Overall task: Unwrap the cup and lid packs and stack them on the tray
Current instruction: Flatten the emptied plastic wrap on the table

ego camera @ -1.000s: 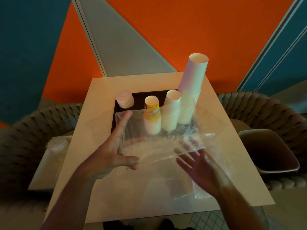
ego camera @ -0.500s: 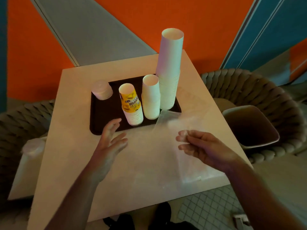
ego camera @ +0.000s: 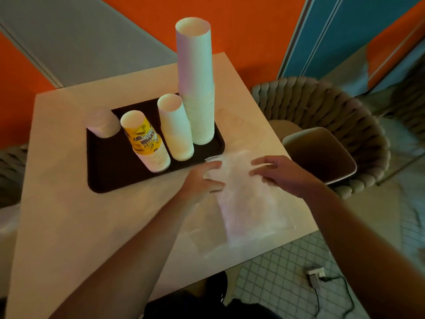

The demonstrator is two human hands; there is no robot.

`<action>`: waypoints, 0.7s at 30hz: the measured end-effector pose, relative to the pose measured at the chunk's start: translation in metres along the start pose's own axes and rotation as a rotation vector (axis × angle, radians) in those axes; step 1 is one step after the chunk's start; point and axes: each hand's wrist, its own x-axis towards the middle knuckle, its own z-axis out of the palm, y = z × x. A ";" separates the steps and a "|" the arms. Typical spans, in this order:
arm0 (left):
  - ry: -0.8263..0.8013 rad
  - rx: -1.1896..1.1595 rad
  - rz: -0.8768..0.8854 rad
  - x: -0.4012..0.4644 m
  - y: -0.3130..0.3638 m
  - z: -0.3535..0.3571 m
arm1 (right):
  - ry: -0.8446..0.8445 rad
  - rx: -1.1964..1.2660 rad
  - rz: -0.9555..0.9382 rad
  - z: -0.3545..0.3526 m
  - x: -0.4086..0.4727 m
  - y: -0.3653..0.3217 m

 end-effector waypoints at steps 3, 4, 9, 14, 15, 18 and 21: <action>0.057 0.138 0.015 0.013 -0.012 0.007 | 0.242 -0.189 -0.066 0.010 0.004 0.014; 0.080 0.177 0.019 0.015 -0.014 0.008 | 0.329 -0.283 -0.087 0.015 0.001 0.016; 0.132 0.299 0.044 0.021 -0.016 0.011 | 0.351 -0.553 -0.317 0.062 -0.027 0.026; 0.087 0.370 0.073 0.022 -0.019 0.009 | 0.281 -0.702 -0.300 0.098 -0.039 0.050; 0.088 0.371 0.081 0.022 -0.020 0.009 | 0.274 -0.717 -0.283 0.100 -0.041 0.052; 0.100 0.377 0.074 0.024 -0.021 0.012 | 0.229 -0.793 -0.208 0.105 -0.041 0.058; 0.114 0.370 0.050 0.025 -0.023 0.017 | 0.207 -0.825 -0.149 0.106 -0.039 0.062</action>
